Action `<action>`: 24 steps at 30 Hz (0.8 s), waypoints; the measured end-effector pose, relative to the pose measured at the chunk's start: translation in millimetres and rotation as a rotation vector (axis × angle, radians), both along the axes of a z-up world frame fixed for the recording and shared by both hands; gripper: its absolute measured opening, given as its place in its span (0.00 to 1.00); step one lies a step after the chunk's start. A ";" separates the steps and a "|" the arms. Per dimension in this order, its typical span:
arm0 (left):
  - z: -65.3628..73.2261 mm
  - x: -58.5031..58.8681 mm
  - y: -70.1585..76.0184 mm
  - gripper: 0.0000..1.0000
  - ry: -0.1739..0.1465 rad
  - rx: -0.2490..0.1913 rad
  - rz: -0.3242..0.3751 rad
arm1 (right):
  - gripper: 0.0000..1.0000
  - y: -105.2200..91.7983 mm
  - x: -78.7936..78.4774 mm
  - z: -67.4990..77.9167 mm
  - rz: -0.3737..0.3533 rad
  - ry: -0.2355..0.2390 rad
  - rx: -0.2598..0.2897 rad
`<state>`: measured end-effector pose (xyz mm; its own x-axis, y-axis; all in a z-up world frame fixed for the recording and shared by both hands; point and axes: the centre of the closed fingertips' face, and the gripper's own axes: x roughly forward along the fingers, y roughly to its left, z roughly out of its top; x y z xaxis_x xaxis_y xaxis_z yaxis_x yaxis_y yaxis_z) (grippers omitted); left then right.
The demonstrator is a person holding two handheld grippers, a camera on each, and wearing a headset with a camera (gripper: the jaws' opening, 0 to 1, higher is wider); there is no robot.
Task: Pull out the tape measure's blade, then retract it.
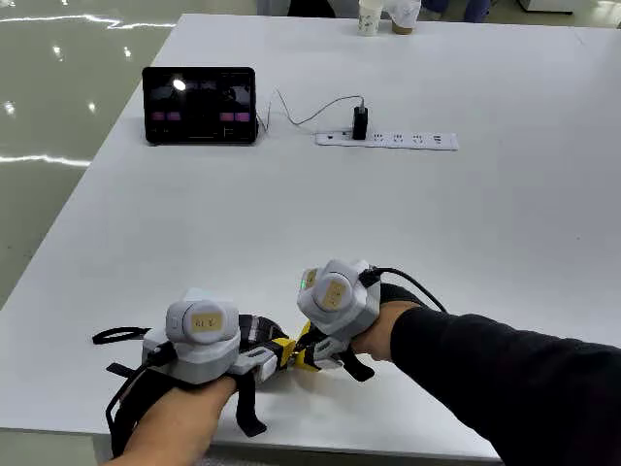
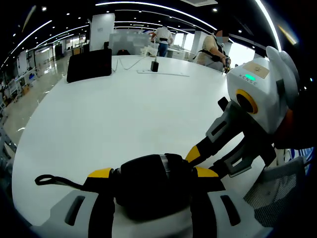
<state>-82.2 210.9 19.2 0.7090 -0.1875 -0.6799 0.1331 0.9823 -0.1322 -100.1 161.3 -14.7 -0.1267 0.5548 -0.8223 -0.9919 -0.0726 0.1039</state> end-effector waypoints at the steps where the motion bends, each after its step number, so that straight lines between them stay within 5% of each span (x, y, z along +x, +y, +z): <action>1: -0.1 0.2 0.1 0.56 0.000 -0.001 0.000 | 0.12 0.4 -0.2 -0.1 0.003 -0.002 0.000; 24: -0.3 -0.4 -1.0 0.59 -0.006 0.008 -0.033 | 0.13 5.7 -2.6 -1.2 0.011 -0.009 0.006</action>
